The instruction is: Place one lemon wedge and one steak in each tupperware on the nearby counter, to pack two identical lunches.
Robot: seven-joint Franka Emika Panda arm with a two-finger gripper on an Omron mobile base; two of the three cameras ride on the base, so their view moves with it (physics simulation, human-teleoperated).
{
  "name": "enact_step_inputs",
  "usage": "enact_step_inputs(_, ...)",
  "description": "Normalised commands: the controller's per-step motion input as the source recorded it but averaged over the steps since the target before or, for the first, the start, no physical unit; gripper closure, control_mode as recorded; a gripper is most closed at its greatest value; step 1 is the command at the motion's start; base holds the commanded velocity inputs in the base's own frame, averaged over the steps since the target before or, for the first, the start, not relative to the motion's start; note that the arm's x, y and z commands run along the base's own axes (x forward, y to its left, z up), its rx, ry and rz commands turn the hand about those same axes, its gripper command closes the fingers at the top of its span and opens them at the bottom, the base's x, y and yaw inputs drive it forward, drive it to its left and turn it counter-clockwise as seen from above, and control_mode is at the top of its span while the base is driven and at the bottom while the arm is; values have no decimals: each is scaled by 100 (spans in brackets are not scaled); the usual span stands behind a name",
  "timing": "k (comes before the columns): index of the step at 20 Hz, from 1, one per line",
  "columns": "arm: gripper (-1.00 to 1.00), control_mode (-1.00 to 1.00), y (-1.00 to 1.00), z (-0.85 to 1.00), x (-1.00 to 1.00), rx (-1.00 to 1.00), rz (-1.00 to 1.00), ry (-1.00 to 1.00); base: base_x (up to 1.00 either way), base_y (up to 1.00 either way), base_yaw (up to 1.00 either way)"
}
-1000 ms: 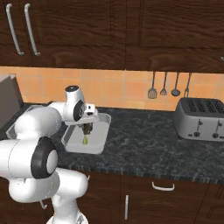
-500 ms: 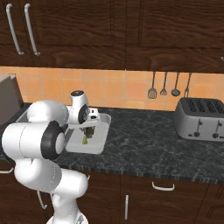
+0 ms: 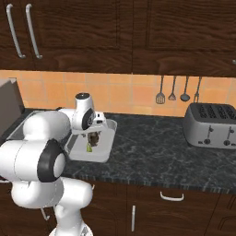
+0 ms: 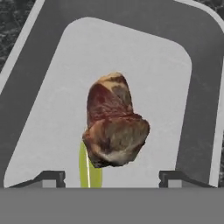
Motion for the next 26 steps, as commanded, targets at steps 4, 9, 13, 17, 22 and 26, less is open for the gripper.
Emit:
enact_step_inputs(4,-100,-100,0,39,-78,2,2,-12,0,0,0)
enact_step_inputs(9,-100,-100,-1,29,-96,7,0,-9,0,0,0)
enact_step_inputs(13,-100,-100,0,43,-80,13,0,-4,0,0,0)
enact_step_inputs(17,-100,-100,19,53,-64,9,-5,-1,0,0,0)
enact_step_inputs(22,-100,-100,3,49,-67,5,-6,-3,0,0,0)
enact_step_inputs(26,-100,-100,18,-10,-6,-6,2,5,0,0,0)
